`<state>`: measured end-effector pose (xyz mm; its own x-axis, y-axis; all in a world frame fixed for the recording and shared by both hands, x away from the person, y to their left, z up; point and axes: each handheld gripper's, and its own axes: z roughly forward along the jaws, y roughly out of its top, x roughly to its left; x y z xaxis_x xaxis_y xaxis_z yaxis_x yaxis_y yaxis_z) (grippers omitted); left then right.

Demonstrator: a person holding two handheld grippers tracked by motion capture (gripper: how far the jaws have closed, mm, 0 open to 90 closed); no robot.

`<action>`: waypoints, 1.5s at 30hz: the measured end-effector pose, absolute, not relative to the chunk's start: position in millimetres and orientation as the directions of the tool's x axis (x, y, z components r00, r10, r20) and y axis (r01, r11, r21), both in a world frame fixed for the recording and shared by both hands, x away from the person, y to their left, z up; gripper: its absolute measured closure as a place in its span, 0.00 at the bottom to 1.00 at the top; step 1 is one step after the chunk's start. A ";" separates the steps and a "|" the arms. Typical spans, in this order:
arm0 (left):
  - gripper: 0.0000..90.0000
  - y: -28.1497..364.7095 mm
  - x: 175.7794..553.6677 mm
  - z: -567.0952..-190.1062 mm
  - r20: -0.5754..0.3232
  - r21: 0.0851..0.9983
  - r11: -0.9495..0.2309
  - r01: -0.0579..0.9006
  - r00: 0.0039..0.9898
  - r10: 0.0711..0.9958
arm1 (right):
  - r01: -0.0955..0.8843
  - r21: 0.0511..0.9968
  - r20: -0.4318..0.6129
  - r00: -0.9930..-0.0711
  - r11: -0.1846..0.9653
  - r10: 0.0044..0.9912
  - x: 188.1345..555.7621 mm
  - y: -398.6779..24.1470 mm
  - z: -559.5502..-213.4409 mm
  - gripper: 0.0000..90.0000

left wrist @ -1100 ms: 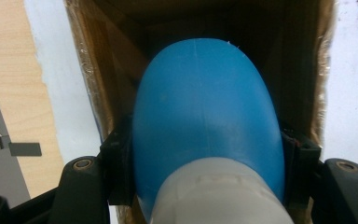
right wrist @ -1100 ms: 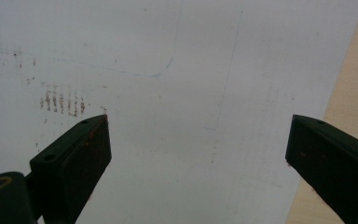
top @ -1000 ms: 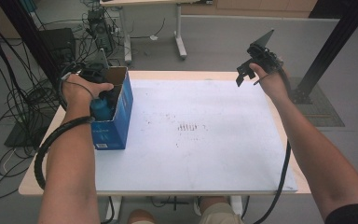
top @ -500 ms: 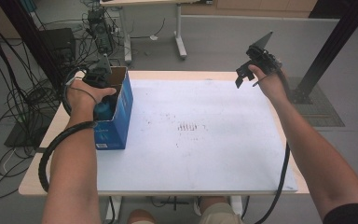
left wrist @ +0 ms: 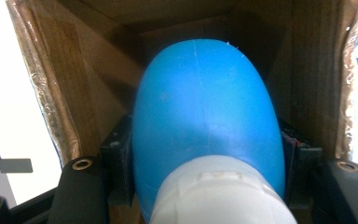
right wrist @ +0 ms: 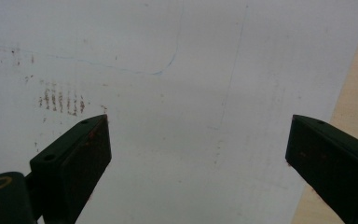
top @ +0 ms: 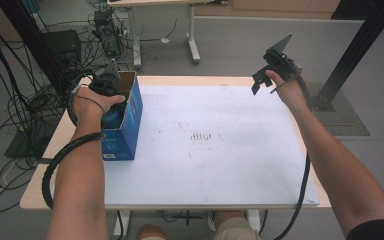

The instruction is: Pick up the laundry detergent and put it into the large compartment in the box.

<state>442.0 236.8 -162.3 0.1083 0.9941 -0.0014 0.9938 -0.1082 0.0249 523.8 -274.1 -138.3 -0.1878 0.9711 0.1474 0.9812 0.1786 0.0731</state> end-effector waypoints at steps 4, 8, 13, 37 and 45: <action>0.41 235.7 442.4 -162.3 0.002 0.023 -0.110 0.994 0.110 0.994 | 0.982 0.074 0.149 -0.185 0.175 0.972 523.5 -274.7 -138.0 0.07; 0.41 236.9 441.9 -162.4 -0.002 0.025 -0.107 0.994 0.107 0.994 | 0.982 0.074 0.148 -0.185 0.176 0.971 523.1 -275.0 -137.5 0.07; 0.41 237.6 441.0 -162.6 -0.003 0.030 -0.104 0.994 0.104 0.995 | 0.982 0.073 0.149 -0.186 0.177 0.971 523.4 -274.9 -137.8 0.07; 0.41 236.3 438.5 -162.6 0.000 0.039 -0.108 0.993 0.108 0.994 | 0.982 0.077 0.149 -0.184 0.174 0.972 521.5 -277.2 -136.0 0.07; 0.41 237.5 437.0 -163.0 -0.004 0.047 -0.103 0.994 0.103 0.995 | 0.982 0.076 0.149 -0.183 0.173 0.972 521.6 -276.4 -136.1 0.07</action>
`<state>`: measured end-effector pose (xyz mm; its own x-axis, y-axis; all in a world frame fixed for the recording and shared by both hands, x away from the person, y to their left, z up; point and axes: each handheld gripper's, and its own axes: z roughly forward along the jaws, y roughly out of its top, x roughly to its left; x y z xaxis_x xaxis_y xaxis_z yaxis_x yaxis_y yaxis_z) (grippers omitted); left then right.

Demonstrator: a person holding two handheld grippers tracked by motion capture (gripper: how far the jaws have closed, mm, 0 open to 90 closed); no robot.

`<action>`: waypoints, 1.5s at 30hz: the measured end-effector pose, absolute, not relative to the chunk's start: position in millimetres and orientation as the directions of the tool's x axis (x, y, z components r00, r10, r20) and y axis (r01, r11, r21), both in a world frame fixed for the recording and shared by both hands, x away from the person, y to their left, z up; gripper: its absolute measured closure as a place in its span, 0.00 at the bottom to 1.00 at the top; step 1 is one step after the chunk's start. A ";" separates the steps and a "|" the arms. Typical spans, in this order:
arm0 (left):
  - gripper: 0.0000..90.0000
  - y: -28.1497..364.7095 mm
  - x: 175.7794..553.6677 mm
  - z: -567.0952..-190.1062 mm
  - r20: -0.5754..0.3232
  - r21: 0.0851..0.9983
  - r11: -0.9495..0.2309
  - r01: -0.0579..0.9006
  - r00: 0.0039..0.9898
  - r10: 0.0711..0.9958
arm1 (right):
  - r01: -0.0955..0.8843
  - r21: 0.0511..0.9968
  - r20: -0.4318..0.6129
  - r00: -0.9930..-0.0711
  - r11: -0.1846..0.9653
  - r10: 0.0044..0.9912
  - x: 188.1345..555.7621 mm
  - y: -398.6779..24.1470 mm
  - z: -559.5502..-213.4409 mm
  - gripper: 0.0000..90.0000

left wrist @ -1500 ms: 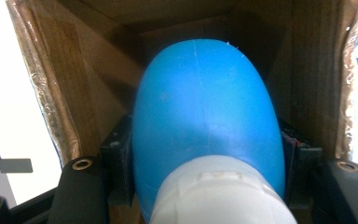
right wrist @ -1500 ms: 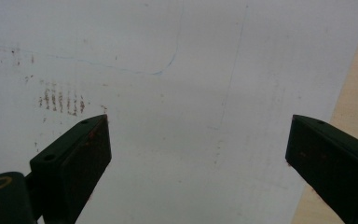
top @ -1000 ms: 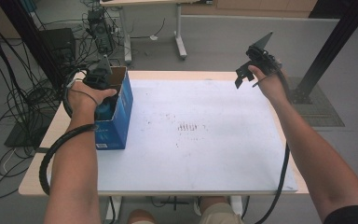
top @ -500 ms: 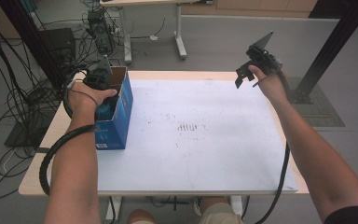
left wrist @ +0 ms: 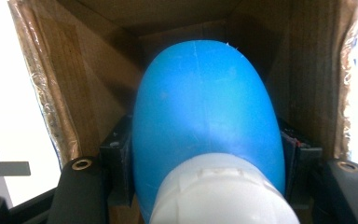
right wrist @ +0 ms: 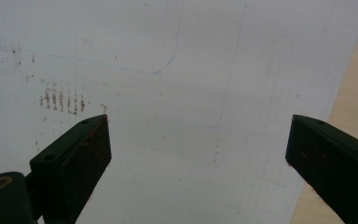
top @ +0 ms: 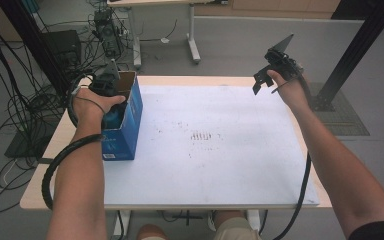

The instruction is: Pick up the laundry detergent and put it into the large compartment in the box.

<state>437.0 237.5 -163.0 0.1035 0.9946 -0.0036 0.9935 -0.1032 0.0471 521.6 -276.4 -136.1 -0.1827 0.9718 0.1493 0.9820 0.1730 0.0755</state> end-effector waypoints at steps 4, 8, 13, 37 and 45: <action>0.41 238.1 437.5 -162.5 -0.005 0.044 -0.105 0.994 0.105 0.994 | 0.982 0.077 0.149 -0.182 0.173 0.972 521.3 -276.1 -136.2 0.07; 0.41 238.6 437.0 -162.6 -0.006 0.046 -0.104 0.994 0.104 0.995 | 0.982 0.077 0.149 -0.182 0.172 0.972 521.2 -276.0 -136.1 0.07; 0.41 239.2 436.4 -162.7 -0.008 0.049 -0.103 0.994 0.103 0.995 | 0.981 0.077 0.147 -0.189 0.180 0.971 521.5 -275.5 -136.2 0.07; 0.41 239.0 435.2 -163.1 -0.009 0.056 -0.101 0.993 0.102 0.995 | 0.982 0.075 0.149 -0.185 0.176 0.971 521.1 -275.9 -136.8 0.07; 0.41 239.6 434.9 -163.2 -0.011 0.059 -0.101 0.993 0.101 0.995 | 0.981 0.074 0.148 -0.186 0.177 0.971 520.9 -275.7 -136.6 0.07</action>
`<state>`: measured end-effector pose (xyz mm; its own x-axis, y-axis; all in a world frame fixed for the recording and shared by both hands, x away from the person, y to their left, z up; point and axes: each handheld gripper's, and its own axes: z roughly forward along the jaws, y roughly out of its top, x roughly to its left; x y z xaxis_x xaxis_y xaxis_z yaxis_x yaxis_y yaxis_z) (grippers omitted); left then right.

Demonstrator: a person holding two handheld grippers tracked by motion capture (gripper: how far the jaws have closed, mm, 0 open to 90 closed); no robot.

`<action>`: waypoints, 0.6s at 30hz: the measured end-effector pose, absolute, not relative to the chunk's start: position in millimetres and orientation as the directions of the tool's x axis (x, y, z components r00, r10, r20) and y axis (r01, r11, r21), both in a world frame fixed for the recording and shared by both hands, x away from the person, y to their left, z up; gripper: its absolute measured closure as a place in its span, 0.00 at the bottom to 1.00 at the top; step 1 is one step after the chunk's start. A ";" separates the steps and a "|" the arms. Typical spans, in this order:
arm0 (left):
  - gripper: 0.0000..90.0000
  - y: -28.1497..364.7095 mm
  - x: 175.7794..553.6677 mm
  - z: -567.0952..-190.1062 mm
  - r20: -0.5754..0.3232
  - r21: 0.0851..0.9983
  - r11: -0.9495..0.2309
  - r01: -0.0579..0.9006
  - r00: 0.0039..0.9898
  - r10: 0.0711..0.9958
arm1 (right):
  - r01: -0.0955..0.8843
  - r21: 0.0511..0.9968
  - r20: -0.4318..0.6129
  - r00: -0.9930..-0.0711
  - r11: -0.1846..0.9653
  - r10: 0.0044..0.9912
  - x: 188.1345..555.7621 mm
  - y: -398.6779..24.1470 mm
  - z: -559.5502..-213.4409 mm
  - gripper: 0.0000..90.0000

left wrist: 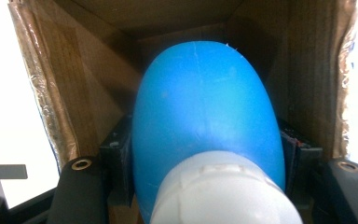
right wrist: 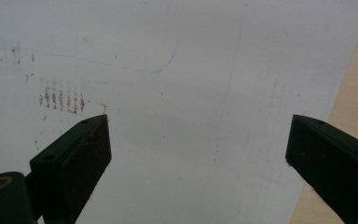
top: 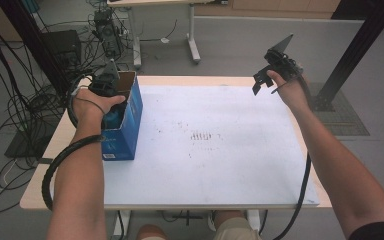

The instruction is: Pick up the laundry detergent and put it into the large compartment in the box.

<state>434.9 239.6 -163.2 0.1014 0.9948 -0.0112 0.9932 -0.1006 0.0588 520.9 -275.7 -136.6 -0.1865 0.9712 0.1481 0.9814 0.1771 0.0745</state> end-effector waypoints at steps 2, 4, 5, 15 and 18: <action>0.41 239.2 435.0 -163.1 -0.010 0.058 -0.101 0.993 0.102 0.995 | 0.981 0.075 0.147 -0.187 0.178 0.971 520.8 -275.6 -136.5 0.07; 0.41 239.3 434.4 -163.2 -0.011 0.060 -0.100 0.993 0.101 0.995 | 0.981 0.076 0.148 -0.188 0.178 0.971 520.6 -275.5 -136.3 0.07; 0.41 239.5 434.3 -163.2 -0.012 0.061 -0.100 0.993 0.101 0.995 | 0.981 0.077 0.148 -0.189 0.179 0.971 520.4 -275.6 -136.3 0.07; 0.41 240.3 434.6 -163.2 -0.015 0.059 -0.095 0.994 0.096 0.995 | 0.981 0.073 0.151 -0.187 0.178 0.971 520.8 -275.2 -136.7 0.07; 0.41 240.2 434.7 -163.2 -0.014 0.059 -0.095 0.994 0.096 0.995 | 0.981 0.073 0.151 -0.187 0.178 0.971 521.0 -275.2 -136.9 0.07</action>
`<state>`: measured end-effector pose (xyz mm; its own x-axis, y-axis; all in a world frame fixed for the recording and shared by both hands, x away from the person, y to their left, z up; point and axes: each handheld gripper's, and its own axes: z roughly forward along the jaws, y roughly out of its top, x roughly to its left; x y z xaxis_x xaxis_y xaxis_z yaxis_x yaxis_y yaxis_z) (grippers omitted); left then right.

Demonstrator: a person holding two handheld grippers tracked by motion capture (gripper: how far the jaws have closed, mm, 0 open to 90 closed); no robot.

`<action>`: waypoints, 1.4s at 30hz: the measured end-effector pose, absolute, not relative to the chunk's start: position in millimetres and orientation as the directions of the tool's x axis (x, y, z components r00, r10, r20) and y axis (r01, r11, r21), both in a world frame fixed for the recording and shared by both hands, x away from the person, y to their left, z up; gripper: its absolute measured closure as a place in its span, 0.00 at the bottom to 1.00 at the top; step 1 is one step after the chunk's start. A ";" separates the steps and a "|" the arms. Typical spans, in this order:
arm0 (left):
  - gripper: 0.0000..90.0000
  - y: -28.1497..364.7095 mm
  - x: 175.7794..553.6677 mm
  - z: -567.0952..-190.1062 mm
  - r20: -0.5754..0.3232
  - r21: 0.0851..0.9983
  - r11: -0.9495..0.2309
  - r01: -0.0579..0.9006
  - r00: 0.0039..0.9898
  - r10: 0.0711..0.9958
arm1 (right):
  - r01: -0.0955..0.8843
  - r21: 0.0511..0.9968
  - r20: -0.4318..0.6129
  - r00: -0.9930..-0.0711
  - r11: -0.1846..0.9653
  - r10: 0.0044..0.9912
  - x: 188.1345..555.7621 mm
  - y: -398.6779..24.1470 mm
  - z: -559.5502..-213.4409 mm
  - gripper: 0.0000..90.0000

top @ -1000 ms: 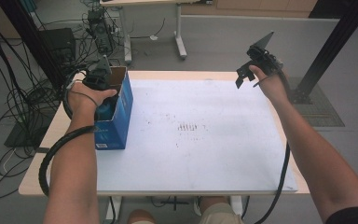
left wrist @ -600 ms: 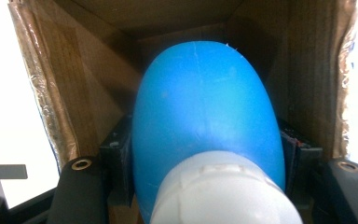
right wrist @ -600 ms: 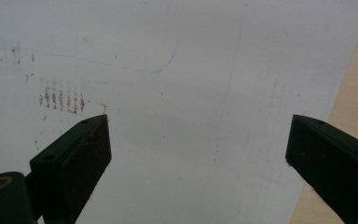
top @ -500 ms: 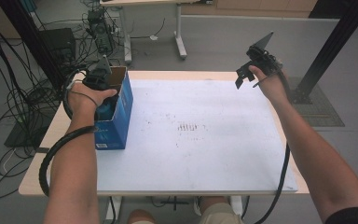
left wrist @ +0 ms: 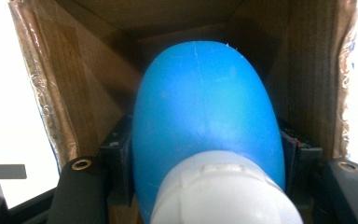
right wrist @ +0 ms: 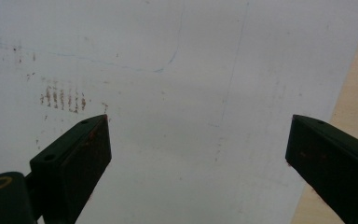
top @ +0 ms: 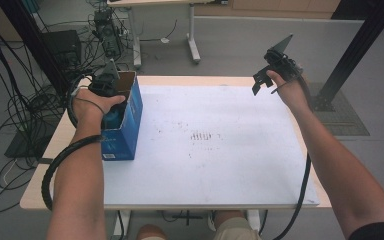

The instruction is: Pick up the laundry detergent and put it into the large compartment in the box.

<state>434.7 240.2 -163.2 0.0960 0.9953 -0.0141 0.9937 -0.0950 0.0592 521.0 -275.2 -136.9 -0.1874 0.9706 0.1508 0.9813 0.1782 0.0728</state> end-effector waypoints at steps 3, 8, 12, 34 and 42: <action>0.41 240.1 434.7 -163.2 -0.014 0.059 -0.095 0.994 0.096 0.995 | 0.981 0.070 0.148 -0.189 0.180 0.971 521.2 -275.1 -136.8 0.07; 0.41 240.1 434.4 -163.2 -0.015 0.060 -0.094 0.994 0.095 0.995 | 0.981 0.073 0.149 -0.191 0.182 0.970 521.0 -275.1 -136.7 0.07; 0.41 239.9 434.2 -163.3 -0.014 0.061 -0.094 0.994 0.095 0.995 | 0.981 0.073 0.150 -0.189 0.180 0.970 520.9 -274.6 -136.8 0.07; 0.40 239.3 434.0 -163.4 -0.013 0.064 -0.098 0.993 0.099 0.995 | 0.980 0.076 0.150 -0.191 0.181 0.970 519.9 -273.9 -136.0 0.07; 0.40 241.4 432.8 -162.9 -0.019 0.072 -0.095 0.993 0.096 0.995 | 0.980 0.076 0.148 -0.193 0.184 0.970 520.1 -271.9 -136.3 0.07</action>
